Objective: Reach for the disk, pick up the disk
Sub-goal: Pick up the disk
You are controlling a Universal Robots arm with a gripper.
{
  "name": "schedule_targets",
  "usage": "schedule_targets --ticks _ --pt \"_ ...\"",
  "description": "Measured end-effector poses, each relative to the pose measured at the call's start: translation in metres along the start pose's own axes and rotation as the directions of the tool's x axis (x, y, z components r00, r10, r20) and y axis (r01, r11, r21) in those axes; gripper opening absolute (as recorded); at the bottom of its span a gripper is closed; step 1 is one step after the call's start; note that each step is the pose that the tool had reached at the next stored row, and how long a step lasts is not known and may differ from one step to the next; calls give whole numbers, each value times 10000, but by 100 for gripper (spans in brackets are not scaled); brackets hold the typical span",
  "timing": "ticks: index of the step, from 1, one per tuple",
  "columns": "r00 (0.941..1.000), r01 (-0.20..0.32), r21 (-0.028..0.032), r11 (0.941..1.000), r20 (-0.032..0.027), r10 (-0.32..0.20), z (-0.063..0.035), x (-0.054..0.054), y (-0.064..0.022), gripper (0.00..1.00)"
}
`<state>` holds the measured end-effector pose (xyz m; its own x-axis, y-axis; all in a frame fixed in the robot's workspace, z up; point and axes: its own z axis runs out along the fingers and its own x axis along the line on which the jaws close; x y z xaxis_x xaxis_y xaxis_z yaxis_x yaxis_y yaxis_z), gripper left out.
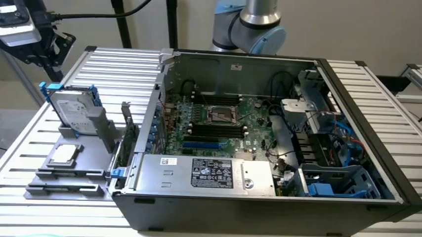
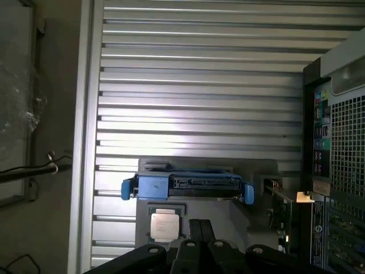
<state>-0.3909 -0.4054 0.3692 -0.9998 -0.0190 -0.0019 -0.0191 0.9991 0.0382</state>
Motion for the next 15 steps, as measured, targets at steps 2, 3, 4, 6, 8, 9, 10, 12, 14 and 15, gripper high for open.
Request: schedule_targets --ticks 2,3,4,6,8,9,10,12,14,15 --pt "10000 2 1 10000 4 -2 1 81 45 11" --pt "10000 1 1 10000 5 -1 2 122 73 11" --pt "10000 0 1 10000 6 0 3 162 99 11" --pt "10000 2 0 10000 7 -2 5 213 145 11" --pt "10000 1 1 10000 8 -1 6 222 159 11" --pt "10000 2 1 10000 7 -2 6 222 159 11" --pt "10000 2 1 10000 7 -2 6 222 159 11" --pt "10000 1 1 10000 7 -2 6 222 159 11" --pt "10000 6 2 10000 6 -6 6 223 169 11" --pt "10000 46 2 10000 6 -46 6 222 176 11"
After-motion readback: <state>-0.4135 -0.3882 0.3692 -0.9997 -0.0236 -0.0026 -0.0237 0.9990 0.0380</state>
